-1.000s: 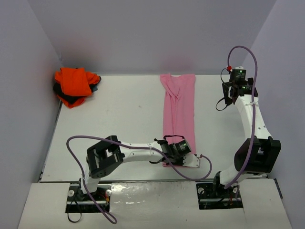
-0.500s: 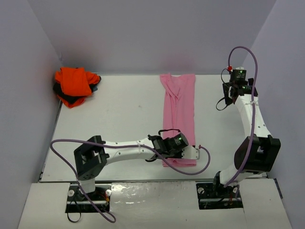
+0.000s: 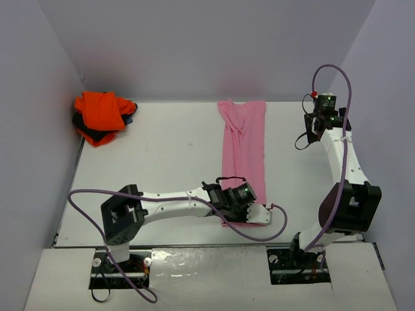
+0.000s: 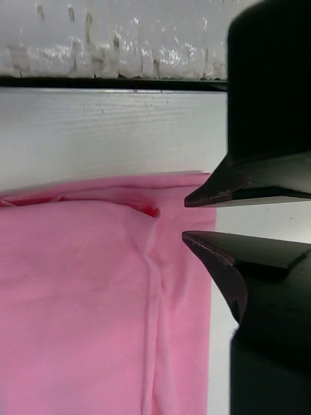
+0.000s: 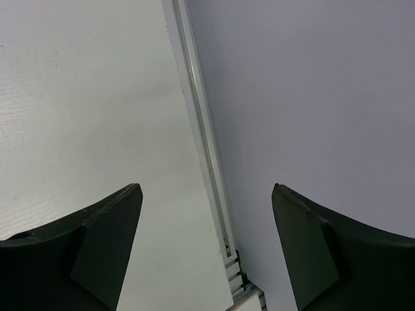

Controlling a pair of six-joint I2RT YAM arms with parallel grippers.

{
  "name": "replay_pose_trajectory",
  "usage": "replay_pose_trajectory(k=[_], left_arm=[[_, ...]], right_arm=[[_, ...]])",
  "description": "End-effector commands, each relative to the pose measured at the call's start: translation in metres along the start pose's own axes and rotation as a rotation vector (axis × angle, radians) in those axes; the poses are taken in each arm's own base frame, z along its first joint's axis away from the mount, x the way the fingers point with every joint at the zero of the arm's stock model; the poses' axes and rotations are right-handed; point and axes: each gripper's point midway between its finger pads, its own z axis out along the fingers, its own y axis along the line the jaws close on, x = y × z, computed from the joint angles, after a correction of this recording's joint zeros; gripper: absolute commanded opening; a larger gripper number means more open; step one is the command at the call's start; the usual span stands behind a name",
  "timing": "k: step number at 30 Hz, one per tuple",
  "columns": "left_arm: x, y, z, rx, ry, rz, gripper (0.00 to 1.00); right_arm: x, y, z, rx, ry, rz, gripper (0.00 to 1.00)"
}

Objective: Fold and stack the t-shirts

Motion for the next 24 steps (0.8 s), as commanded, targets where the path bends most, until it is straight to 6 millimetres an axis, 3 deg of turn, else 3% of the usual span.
replay_pose_trajectory(k=[1,11,24], left_arm=[[-0.042,-0.017,-0.031,0.110,-0.129,0.025,0.19],[-0.042,-0.044,-0.006,0.217,-0.089,0.061,0.19],[-0.038,-0.037,0.014,0.205,-0.042,0.061,0.19]], right_arm=[[-0.003,-0.007,0.005,0.034,-0.013,0.034,0.79],[0.000,-0.007,0.006,0.029,-0.007,0.034,0.79],[0.001,-0.003,0.005,0.002,-0.014,0.035,0.79]])
